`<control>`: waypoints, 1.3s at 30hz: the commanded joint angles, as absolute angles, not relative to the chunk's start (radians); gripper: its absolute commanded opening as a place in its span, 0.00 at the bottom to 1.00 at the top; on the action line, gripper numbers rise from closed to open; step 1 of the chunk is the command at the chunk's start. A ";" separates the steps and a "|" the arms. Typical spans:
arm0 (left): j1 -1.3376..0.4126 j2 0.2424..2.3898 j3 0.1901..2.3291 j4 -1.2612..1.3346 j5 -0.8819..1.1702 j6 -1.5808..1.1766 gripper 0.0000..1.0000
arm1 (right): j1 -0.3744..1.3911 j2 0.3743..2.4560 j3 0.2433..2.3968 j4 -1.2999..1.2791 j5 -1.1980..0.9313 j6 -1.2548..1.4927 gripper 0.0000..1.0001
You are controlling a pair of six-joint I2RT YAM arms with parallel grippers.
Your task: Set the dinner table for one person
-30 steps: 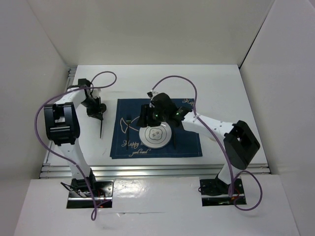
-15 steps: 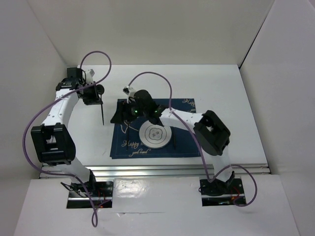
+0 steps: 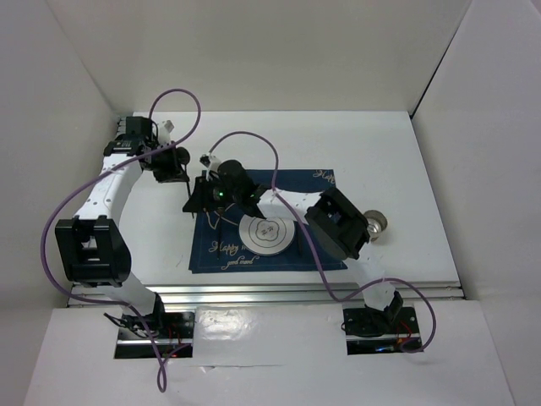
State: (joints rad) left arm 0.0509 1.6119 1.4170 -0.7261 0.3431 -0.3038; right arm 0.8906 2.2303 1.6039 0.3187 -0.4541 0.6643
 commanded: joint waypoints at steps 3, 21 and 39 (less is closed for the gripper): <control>0.044 1.581 1.422 -0.723 0.371 -0.304 0.00 | 0.899 2.194 1.617 0.428 -0.440 0.684 0.00; 0.100 1.611 1.509 -0.851 0.284 -0.123 0.39 | 0.504 1.372 0.878 0.012 -0.654 0.738 0.00; 0.120 1.620 1.488 -0.861 0.298 -0.114 0.39 | 0.146 1.216 0.486 -0.029 -0.705 0.764 0.00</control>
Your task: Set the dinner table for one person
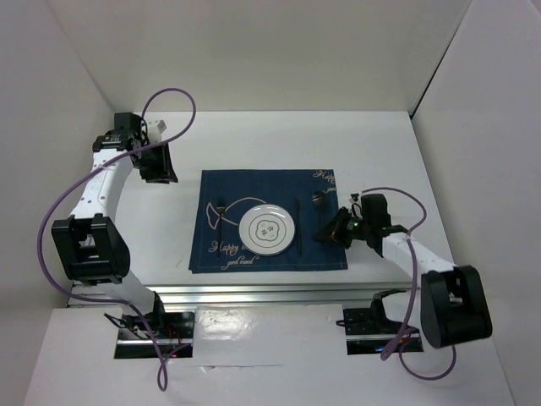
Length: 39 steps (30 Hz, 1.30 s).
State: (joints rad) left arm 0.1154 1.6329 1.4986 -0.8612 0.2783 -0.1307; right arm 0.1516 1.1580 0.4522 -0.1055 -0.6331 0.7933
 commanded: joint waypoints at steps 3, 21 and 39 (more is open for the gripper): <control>0.120 1.620 1.488 -0.861 0.288 -0.114 0.39 | 0.146 1.301 0.521 -0.029 -0.716 0.755 0.00; 0.120 1.620 1.508 -0.870 0.288 -0.114 0.36 | 0.146 1.411 0.511 0.002 -0.726 0.815 0.06; 0.120 1.638 1.508 -0.870 0.288 -0.114 0.36 | 0.155 1.385 0.460 -0.136 -0.686 0.775 0.47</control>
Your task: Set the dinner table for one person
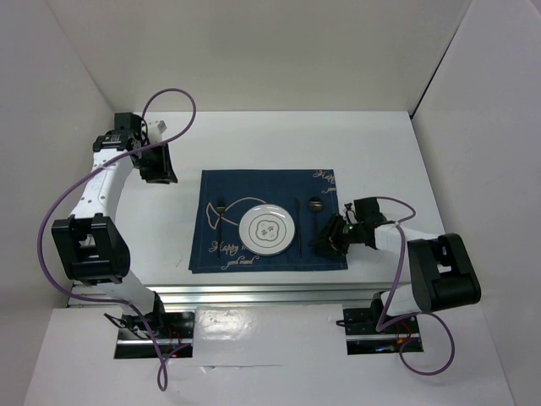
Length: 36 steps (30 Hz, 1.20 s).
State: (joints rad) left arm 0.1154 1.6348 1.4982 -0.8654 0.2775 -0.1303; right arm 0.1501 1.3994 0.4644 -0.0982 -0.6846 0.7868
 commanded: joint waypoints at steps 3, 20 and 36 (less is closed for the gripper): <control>0.120 1.638 1.508 -0.870 0.288 -0.114 0.36 | 0.155 1.341 0.469 -0.184 -0.646 0.765 0.51; 0.120 1.638 1.517 -0.879 0.307 -0.114 0.36 | 0.328 1.249 0.676 -0.382 -0.341 0.720 0.47; 0.120 1.629 1.517 -0.879 0.298 -0.104 0.36 | 0.040 1.158 1.157 -0.907 0.318 0.390 0.80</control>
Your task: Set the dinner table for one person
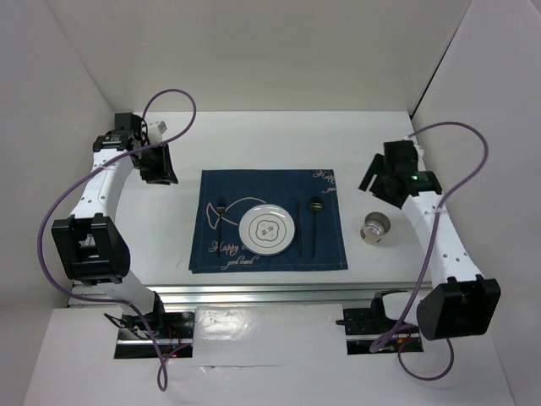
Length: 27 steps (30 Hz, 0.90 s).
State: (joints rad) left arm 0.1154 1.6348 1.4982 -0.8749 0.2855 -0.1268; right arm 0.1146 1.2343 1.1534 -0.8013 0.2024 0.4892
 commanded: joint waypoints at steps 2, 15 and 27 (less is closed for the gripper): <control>0.120 1.629 1.508 -0.879 0.298 -0.104 0.36 | -0.015 1.147 1.095 -0.885 0.287 0.356 0.79; 0.120 1.620 1.508 -0.879 0.298 -0.104 0.36 | -0.121 1.296 0.969 -0.727 0.239 0.328 0.54; 0.120 1.620 1.517 -0.879 0.307 -0.104 0.36 | -0.141 1.526 1.005 -0.718 0.129 0.316 0.38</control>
